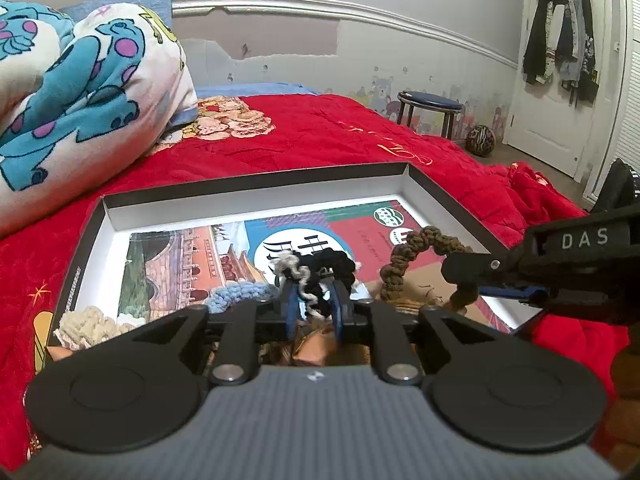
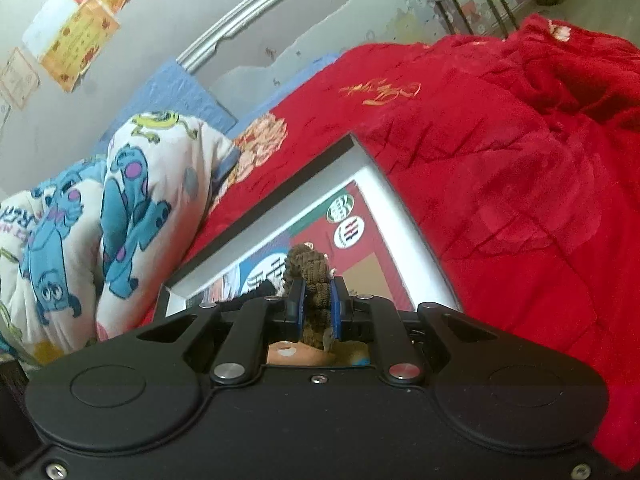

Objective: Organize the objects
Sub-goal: 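Carry both held scrunchies up and over the black box, then open both tools to drop the scrunchies into the box, then move both tools down to the blue binder clip beside the box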

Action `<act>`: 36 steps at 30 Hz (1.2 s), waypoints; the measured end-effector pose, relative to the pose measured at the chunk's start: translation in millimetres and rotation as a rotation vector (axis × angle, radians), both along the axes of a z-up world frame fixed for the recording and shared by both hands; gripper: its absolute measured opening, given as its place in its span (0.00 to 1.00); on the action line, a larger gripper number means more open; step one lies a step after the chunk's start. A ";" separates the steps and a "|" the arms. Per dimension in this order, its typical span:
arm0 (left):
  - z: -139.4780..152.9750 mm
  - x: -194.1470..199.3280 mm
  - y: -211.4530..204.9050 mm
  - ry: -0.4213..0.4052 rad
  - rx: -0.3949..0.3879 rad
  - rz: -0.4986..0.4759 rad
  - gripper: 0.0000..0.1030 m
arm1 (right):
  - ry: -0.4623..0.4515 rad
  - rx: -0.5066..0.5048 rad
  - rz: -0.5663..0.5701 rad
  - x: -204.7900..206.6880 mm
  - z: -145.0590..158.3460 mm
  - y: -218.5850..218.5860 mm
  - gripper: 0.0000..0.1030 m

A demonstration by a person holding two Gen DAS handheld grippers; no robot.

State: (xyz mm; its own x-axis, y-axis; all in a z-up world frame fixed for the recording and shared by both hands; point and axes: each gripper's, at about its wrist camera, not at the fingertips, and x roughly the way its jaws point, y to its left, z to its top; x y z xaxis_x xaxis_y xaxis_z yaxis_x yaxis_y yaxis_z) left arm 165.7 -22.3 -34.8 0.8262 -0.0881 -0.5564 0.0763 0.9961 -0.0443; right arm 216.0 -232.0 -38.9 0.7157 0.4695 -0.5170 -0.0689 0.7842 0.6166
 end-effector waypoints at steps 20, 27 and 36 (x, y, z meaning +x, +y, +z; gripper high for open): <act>21.8 -6.7 18.2 -0.058 -0.115 0.033 0.68 | 0.008 0.055 0.036 -5.0 5.4 -2.5 0.29; 41.6 -14.6 27.3 -0.107 -0.154 0.057 0.74 | -0.063 0.078 0.035 -17.9 27.6 -7.5 0.45; 79.3 -47.8 22.2 -0.188 -0.167 -0.001 0.77 | -0.137 0.004 -0.049 -63.1 76.4 -37.3 0.54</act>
